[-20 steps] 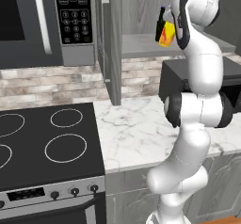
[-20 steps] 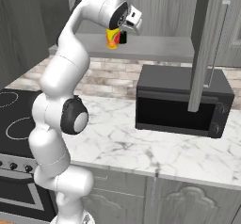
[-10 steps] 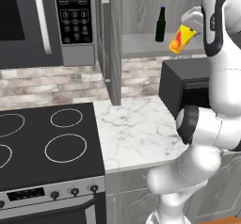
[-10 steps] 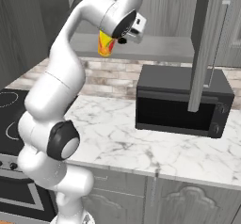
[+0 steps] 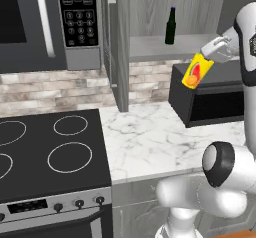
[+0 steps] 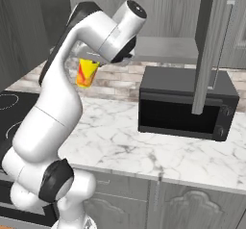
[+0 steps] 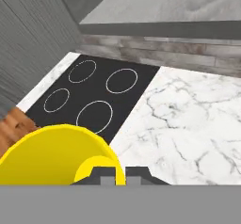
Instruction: Open the cabinet directly in front. Then move the beer and the cup to the dining counter with the jar on it.
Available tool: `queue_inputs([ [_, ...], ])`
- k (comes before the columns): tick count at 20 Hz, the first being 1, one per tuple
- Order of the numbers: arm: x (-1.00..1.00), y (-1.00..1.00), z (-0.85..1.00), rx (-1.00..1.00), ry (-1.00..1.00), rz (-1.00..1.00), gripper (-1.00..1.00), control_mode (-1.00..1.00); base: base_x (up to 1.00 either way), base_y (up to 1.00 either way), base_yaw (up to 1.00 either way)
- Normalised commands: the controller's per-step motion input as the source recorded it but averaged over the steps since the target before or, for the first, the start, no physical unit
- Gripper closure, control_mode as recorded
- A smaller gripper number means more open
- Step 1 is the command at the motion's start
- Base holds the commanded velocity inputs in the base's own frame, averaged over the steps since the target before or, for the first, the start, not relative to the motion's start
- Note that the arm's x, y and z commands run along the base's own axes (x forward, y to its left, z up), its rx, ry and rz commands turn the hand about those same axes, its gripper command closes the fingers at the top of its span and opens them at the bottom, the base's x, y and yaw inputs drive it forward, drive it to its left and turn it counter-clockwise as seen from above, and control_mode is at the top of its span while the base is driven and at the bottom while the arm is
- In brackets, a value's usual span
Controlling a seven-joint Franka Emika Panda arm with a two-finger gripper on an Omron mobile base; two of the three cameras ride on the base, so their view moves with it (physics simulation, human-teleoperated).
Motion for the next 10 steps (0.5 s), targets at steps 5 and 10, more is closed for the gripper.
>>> queue_inputs([
  [5, -0.86, 0.18, -0.48, -0.15, -0.39, 0.21, 1.0, -1.0, 0.0, 0.0, 0.0],
  [10, -0.1, 0.09, -0.21, -0.01, -0.36, 0.0, 1.0, -1.0, 0.0, 0.0, 0.0],
])
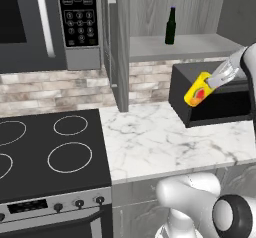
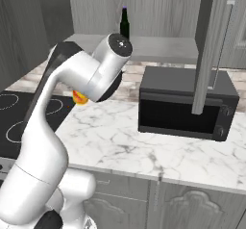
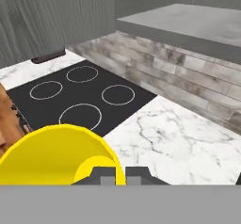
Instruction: Open the cabinet directly in front. Then move the beer and the cup to the dining counter with the jar on it.
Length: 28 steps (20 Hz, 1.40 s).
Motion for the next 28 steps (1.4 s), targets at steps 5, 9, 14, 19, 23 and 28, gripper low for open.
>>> queue_inputs([
  [5, 0.0, 0.0, 0.0, 0.0, 0.0, 0.0, 1.0, -1.0, 0.0, 0.0, 0.0],
  [9, -0.14, -0.06, 0.0, 0.06, -0.18, 0.0, 1.0, -1.0, 0.0, 0.0, 0.0],
  [14, -0.2, -0.14, 0.0, 0.08, -0.2, 0.0, 1.0, -1.0, 0.0, 0.0, 0.0],
  [19, 0.0, 0.0, 0.0, 0.0, 0.0, 0.0, 1.0, -1.0, 0.0, 0.0, 0.0],
  [23, 0.0, 0.0, 0.0, 0.0, 0.0, 0.0, 1.0, -1.0, 0.0, 0.0, 0.0],
  [28, -0.07, 0.0, 0.0, 0.0, -0.01, 0.0, 1.0, 1.0, -0.51, 0.0, 0.02],
])
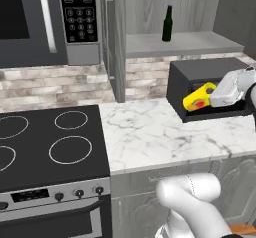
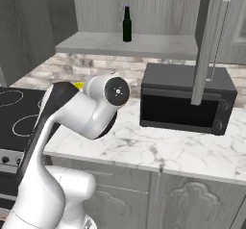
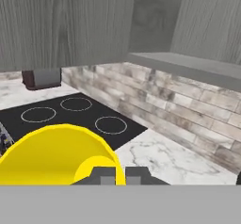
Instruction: Open the cabinet directly in front. Then move the beer and the cup to the dining counter with the jar on it.
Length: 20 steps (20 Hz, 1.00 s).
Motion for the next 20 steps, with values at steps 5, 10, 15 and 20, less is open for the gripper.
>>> queue_inputs([
  [5, 0.0, 0.0, 0.0, 0.0, 0.0, 0.0, 1.0, 1.0, -0.98, 0.0, 0.49],
  [10, 0.0, 0.0, 0.0, 0.0, 0.0, 0.0, 1.0, 1.0, -0.27, 0.0, 0.94],
  [15, 0.0, 0.0, 0.0, 0.0, 0.0, 0.0, 1.0, 1.0, -0.1, 0.0, 1.0],
  [20, 0.0, 0.0, 0.0, 0.0, 0.0, 0.0, 1.0, 1.0, -0.09, 0.0, 1.0],
])
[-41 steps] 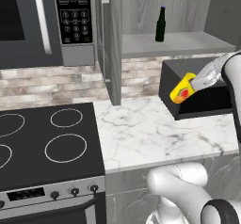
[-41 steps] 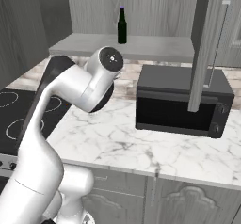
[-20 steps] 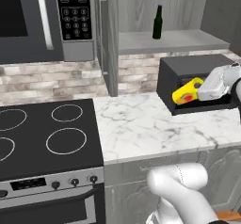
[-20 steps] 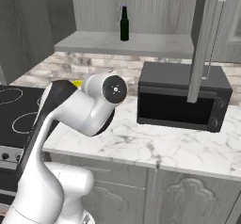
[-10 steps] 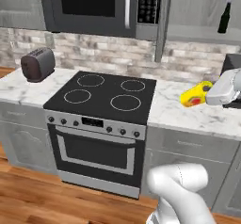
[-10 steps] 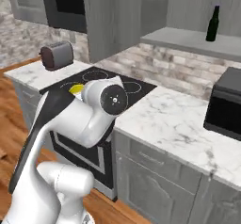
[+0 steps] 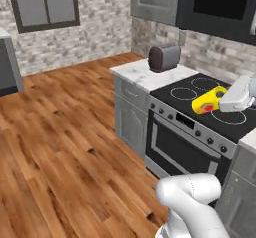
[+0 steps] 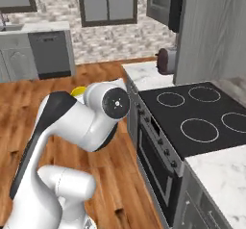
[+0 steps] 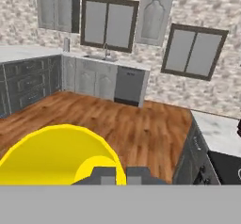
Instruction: Open the cabinet directly in front. Then move the beer and the cup to the dining counter with the jar on it.
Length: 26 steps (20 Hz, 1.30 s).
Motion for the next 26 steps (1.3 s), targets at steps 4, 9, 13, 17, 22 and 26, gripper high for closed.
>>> queue_inputs([
  [4, 0.0, 0.0, 0.0, 0.0, 0.0, 0.0, 1.0, 1.0, -0.09, 0.0, 1.0],
  [9, 0.0, 0.0, 0.0, 0.0, 0.0, 0.0, 1.0, 1.0, -0.02, 0.0, 1.0],
  [13, 0.0, 0.0, 0.0, 0.0, 0.0, 0.0, 1.0, 1.0, 0.0, 0.0, 0.99],
  [17, 0.0, 0.0, 0.0, 0.0, 0.0, 0.0, 1.0, 1.0, 0.01, 0.0, 0.98],
  [22, 0.0, 0.0, 0.0, 0.0, 0.0, 0.0, 1.0, 1.0, 0.72, -0.14, 0.35],
  [26, 0.0, 0.0, 0.0, 0.0, 0.0, 0.0, 1.0, 1.0, 1.0, -0.3, 0.14],
])
